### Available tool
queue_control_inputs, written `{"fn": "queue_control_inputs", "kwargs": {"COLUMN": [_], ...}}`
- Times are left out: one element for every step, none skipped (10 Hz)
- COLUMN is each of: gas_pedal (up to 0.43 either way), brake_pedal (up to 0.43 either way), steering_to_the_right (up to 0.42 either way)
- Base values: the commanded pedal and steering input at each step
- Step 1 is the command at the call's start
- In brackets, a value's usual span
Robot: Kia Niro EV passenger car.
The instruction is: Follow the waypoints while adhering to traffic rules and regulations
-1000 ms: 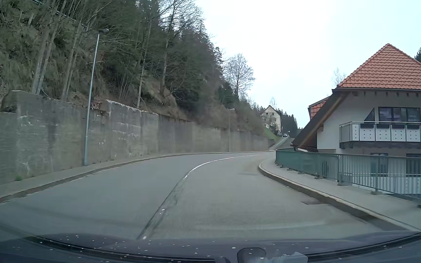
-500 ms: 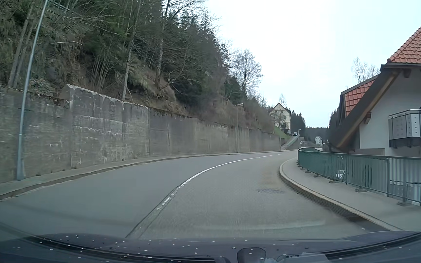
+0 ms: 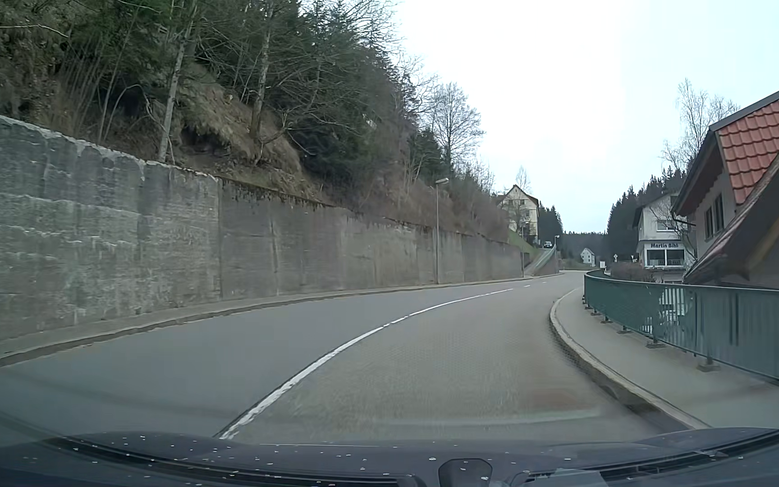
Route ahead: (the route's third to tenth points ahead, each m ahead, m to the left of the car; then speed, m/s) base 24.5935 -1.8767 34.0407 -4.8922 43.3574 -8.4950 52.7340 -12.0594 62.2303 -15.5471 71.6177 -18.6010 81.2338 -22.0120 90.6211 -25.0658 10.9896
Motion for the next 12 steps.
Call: {"fn": "queue_control_inputs", "kwargs": {"gas_pedal": [0.177, 0.177, 0.177, 0.209, 0.209, 0.209, 0.228, 0.24, 0.24, 0.24, 0.24, 0.24], "brake_pedal": [0.0, 0.0, 0.0, 0.0, 0.0, 0.0, 0.0, 0.0, 0.0, 0.0, 0.0, 0.0], "steering_to_the_right": [0.031, 0.039, 0.051, 0.06, 0.062, 0.063, 0.065, 0.067, 0.071, 0.071, 0.071, 0.071]}}
